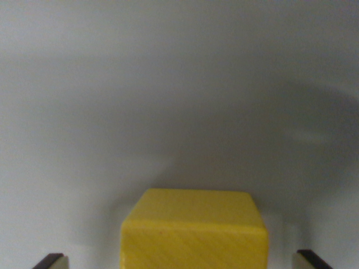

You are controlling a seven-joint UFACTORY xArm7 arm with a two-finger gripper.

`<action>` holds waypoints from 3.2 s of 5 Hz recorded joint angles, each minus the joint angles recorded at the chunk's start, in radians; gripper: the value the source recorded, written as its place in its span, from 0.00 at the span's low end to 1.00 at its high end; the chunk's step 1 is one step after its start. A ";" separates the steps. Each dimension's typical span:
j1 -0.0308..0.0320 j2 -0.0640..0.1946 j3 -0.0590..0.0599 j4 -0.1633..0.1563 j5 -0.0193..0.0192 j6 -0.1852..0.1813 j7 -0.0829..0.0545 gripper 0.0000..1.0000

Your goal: Pick yellow cube

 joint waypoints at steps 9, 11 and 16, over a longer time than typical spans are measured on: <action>-0.0004 0.000 0.000 0.005 -0.0001 0.005 0.000 1.00; -0.0005 -0.003 0.000 0.014 -0.0005 0.018 0.001 1.00; -0.0009 -0.012 -0.001 0.047 -0.0018 0.060 0.003 1.00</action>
